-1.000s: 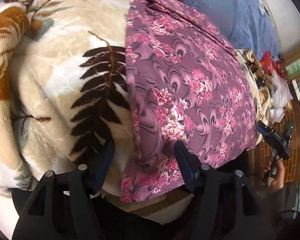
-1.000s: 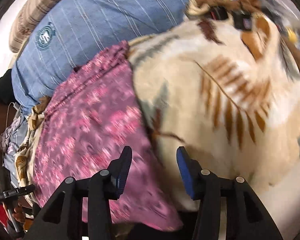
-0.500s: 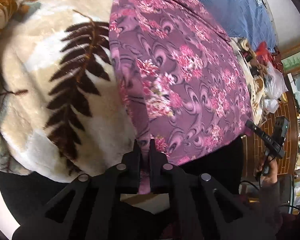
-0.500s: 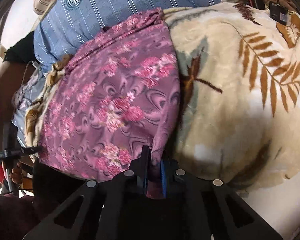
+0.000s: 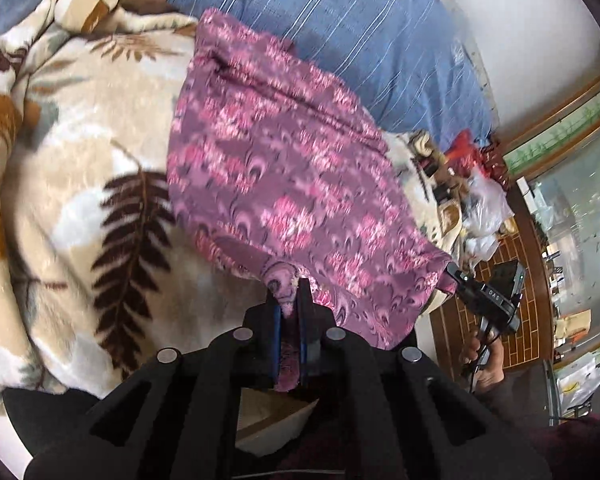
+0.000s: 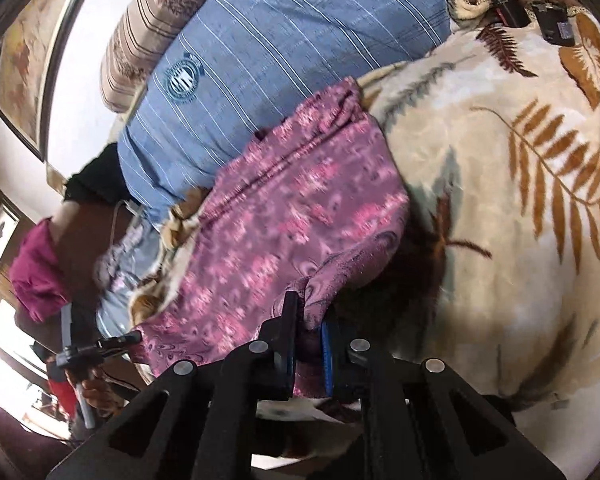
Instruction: Fold small clothes
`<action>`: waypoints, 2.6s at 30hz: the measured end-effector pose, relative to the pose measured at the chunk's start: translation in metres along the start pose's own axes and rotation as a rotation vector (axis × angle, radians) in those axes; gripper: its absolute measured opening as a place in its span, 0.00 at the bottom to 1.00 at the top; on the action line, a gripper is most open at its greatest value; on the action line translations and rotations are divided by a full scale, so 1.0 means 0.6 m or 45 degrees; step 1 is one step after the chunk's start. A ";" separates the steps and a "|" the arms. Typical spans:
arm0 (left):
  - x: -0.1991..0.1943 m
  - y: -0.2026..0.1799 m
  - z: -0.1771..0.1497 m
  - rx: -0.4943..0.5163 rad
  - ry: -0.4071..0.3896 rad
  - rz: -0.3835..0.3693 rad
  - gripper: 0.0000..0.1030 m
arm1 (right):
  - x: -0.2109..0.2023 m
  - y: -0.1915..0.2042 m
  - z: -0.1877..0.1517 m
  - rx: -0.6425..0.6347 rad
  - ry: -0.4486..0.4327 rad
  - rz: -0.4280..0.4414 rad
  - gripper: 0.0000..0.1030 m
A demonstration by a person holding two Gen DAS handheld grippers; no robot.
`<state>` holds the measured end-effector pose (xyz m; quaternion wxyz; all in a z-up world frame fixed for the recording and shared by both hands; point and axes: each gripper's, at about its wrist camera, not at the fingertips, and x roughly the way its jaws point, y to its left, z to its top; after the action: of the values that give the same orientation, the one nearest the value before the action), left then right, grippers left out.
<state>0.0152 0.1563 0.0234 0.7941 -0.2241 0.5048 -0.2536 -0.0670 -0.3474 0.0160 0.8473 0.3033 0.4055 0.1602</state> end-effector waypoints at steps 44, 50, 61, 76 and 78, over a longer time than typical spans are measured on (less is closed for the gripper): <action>0.200 0.232 0.533 -0.733 -0.296 -0.057 0.27 | 0.390 -0.133 0.477 0.692 -0.278 0.158 0.35; 0.153 0.244 0.514 -0.644 -0.326 -0.010 0.44 | 0.374 -0.117 0.467 0.502 -0.225 0.011 0.43; 0.268 0.103 0.442 0.055 0.004 0.047 0.47 | 0.477 -0.015 0.468 0.110 0.045 -0.111 0.13; 0.199 0.176 0.460 -0.279 -0.160 0.252 0.50 | 0.443 -0.075 0.484 0.213 -0.036 -0.237 0.58; 0.211 0.196 0.426 -0.318 -0.077 0.236 0.50 | 0.474 -0.068 0.473 0.178 0.040 -0.262 0.58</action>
<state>0.3157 0.1926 -0.0361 0.7948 -0.2810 0.5270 -0.1076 0.3326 -0.3405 -0.0397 0.8295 0.3160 0.4579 0.0486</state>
